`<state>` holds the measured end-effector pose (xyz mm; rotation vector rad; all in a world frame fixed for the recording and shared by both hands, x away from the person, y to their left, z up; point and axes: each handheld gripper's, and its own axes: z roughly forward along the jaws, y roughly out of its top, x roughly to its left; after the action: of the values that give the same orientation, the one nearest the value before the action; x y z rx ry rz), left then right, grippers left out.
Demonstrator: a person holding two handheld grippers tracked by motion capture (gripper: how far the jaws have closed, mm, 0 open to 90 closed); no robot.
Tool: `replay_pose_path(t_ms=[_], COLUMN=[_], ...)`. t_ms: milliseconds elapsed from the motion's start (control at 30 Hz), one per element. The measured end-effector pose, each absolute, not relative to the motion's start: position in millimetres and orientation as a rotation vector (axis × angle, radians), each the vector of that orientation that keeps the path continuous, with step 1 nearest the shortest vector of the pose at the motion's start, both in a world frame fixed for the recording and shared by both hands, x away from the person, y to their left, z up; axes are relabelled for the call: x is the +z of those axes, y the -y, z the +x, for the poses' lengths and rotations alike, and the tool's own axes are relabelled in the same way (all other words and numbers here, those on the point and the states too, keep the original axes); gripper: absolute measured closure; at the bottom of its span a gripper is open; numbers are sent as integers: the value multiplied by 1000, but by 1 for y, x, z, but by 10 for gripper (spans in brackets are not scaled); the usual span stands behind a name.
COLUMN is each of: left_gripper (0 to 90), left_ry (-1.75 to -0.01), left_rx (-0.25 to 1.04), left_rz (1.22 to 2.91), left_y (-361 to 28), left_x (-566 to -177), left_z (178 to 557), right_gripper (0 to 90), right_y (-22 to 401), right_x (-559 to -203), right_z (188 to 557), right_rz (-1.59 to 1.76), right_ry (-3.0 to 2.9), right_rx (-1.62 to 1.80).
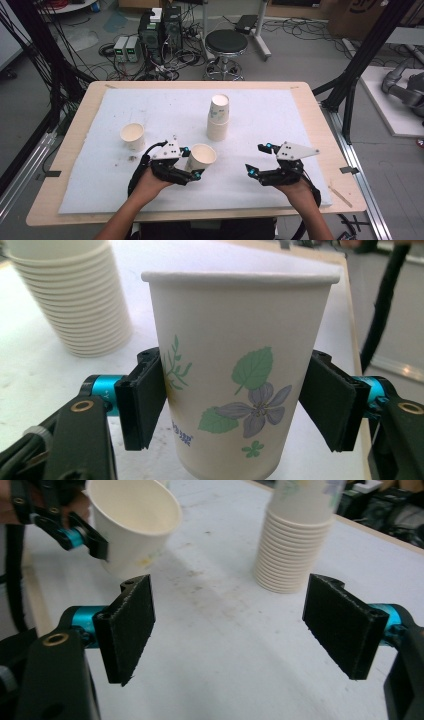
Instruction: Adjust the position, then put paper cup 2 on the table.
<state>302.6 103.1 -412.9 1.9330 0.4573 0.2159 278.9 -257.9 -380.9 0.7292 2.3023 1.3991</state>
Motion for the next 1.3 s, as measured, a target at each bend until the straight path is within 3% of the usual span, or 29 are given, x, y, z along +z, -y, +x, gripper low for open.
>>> replay_pose_path(t_ms=[533,1300], left_gripper=[295,290], left_ry=[-548,-640], left_rx=[325,401], left_rz=[1745,1712], left_y=[-121,-120], left_x=[-405,-420], left_z=[312,335], right_gripper=[215,216], right_y=[287,287], right_x=[-400,-406], right_z=[274,275], right_rz=[877,885], right_ry=[-2171,-2185], right_rx=[1361,1374])
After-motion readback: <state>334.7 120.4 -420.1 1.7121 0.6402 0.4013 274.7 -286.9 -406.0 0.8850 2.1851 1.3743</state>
